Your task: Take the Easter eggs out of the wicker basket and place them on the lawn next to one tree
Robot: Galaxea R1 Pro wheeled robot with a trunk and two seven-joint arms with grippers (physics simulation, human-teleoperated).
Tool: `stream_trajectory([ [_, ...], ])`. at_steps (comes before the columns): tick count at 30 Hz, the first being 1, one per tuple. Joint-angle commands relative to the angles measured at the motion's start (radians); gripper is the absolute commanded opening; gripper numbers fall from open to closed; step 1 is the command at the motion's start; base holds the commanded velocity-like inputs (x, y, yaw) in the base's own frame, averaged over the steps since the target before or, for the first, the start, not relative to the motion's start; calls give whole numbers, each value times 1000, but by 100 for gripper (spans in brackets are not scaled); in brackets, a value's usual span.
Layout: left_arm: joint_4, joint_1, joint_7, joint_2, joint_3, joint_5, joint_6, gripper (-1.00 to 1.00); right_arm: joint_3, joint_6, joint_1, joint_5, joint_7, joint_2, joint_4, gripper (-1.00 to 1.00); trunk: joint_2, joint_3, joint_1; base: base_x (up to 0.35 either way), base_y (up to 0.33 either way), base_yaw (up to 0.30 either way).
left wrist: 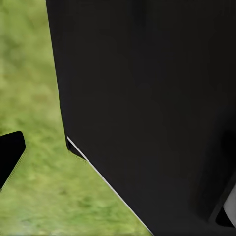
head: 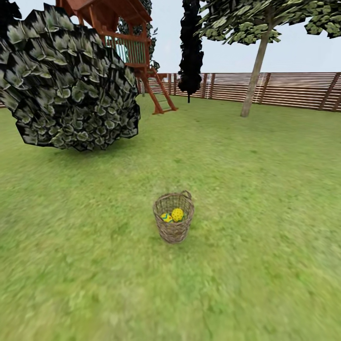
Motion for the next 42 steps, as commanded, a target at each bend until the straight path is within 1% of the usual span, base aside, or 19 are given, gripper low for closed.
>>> stream_trajectory([
  [1,-1,0,0,0,0,0,0,100,0,-3,-1,0,0,0,1,100,0,-1,1,339,0,0],
  [42,-1,0,0,0,0,0,0,100,2,-3,-1,3,0,2,3,100,0,-1,1,340,0,0],
])
